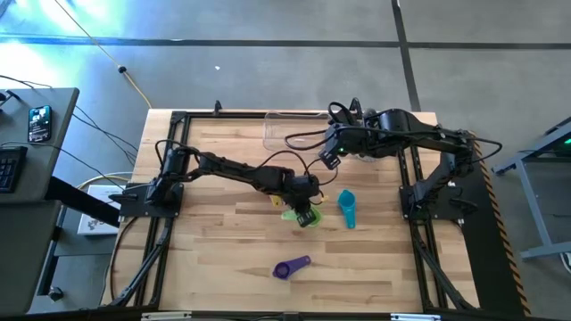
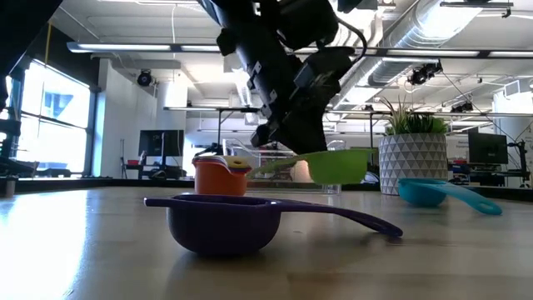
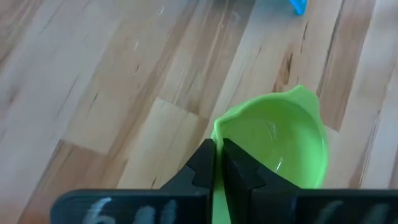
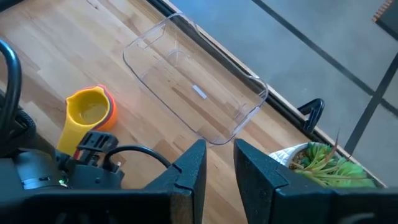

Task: Nest measuring cups in basket
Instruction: Stack the green measuring cup on the top of the yellow measuring cup

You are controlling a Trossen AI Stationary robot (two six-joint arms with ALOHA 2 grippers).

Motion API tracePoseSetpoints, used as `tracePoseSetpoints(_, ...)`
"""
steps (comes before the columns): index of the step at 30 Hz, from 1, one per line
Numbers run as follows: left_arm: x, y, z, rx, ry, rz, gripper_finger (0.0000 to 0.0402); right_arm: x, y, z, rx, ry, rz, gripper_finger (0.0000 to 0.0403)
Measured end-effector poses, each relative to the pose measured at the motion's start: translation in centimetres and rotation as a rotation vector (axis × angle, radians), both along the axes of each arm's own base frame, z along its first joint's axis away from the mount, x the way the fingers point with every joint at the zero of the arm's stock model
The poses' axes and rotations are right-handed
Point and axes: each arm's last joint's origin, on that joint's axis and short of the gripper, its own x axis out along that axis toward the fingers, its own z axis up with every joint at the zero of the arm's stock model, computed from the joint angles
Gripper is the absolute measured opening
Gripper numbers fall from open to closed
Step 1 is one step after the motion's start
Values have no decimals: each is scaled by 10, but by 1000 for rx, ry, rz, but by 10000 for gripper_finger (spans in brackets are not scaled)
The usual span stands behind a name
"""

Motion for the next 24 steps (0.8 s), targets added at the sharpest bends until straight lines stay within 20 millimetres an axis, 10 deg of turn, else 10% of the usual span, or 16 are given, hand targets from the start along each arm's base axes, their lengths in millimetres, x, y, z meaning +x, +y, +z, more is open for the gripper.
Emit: tracePoseSetpoints(24,-69,8,106,139,75,209,6,-1,-22,1,-48,64,17,74)
